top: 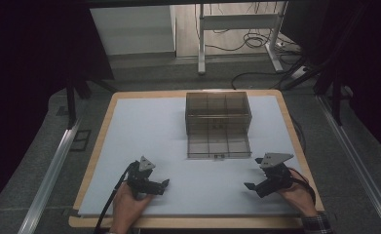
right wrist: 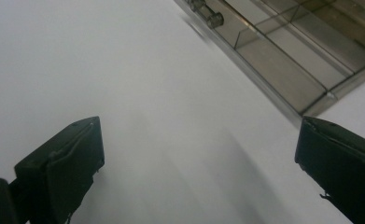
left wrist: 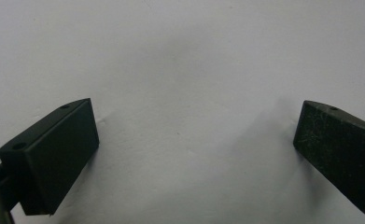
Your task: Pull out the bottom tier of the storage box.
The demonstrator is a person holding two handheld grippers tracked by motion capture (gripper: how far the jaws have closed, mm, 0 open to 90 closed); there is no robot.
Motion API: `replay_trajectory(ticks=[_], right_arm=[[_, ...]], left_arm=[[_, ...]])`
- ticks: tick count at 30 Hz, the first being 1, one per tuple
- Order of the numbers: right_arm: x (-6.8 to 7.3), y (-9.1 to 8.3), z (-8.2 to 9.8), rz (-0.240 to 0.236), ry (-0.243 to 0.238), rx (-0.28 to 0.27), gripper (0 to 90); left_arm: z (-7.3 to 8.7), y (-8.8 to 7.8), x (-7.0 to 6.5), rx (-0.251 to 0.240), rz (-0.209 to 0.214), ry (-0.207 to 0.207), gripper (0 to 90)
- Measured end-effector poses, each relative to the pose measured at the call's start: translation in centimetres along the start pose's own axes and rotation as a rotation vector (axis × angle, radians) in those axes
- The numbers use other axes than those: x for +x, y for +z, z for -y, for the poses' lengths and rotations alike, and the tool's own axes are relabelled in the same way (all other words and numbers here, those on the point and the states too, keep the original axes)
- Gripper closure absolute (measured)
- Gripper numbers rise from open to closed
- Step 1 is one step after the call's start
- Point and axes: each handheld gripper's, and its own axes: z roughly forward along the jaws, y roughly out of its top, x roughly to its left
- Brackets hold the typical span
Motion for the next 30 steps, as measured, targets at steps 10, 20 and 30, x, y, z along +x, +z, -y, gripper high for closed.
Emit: replay_trajectory(ticks=[10, 20, 30], right_arm=[[0.1, -0.6, 1.8, 0.013, 0.04, -0.01, 0.6], [0.2, -0.7, 3.0, 0.02, 0.063, -0.004, 0.4], [0.0, -0.1, 3.2, 0.009, 0.068, 0.039, 0.1]], left_arm=[[0.0, 0.0, 0.0, 0.0, 0.0, 0.0, 0.0], [0.0, 0.0, 0.0, -0.001, 0.0, 0.0, 0.0], [0.0, 0.0, 0.0, -0.001, 0.0, 0.0, 0.0]])
